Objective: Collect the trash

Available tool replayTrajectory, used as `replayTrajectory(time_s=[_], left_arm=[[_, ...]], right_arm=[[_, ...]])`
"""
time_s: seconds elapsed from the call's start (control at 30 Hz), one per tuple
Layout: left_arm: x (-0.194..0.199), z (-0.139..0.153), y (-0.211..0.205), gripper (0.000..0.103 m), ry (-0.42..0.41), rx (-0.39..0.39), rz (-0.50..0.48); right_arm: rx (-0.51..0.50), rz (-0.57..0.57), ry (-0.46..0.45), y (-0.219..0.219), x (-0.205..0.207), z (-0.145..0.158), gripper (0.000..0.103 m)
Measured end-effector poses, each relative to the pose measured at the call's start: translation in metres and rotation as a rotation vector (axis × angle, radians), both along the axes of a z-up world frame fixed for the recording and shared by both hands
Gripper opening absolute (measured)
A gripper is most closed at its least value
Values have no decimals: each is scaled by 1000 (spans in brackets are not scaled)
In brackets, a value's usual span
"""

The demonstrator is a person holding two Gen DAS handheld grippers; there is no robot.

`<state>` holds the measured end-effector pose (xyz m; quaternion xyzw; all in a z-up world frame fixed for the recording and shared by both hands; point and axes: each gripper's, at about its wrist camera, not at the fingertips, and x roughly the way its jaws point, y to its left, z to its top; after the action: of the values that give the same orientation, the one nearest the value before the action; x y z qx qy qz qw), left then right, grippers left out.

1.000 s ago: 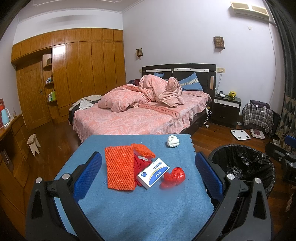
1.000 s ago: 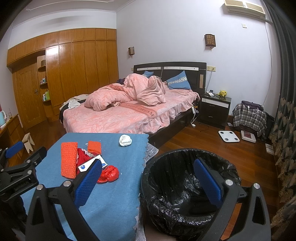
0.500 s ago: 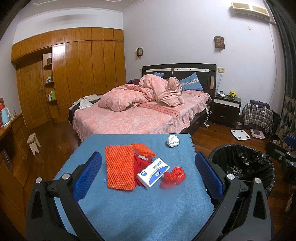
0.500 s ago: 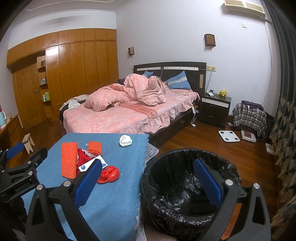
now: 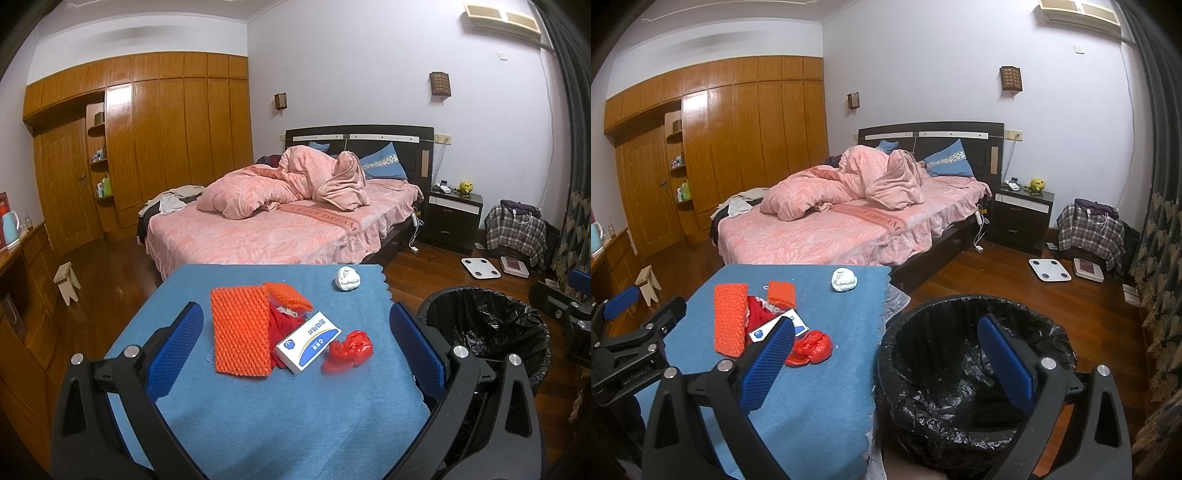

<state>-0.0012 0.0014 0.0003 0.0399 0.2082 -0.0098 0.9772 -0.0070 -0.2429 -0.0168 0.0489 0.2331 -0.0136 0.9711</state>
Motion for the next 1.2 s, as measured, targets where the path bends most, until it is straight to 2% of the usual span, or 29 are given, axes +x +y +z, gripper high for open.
replayTrajectory(time_s=[0.17, 0.5, 0.87, 1.1, 1.2], left_arm=[[5, 0, 1, 98, 2, -3, 4], [27, -29, 48, 98, 5, 16, 73], [64, -64, 95, 98, 45, 11, 118], [91, -89, 105, 98, 90, 8, 130], [100, -99, 108, 98, 114, 10, 140]], right_arm=[[4, 9, 1, 11, 8, -5, 97], [19, 47, 24, 31, 38, -29, 97], [31, 96, 116, 67, 100, -88, 97], [2, 127, 190, 92, 140, -122, 96], [-7, 144, 237, 101, 156, -139, 93]])
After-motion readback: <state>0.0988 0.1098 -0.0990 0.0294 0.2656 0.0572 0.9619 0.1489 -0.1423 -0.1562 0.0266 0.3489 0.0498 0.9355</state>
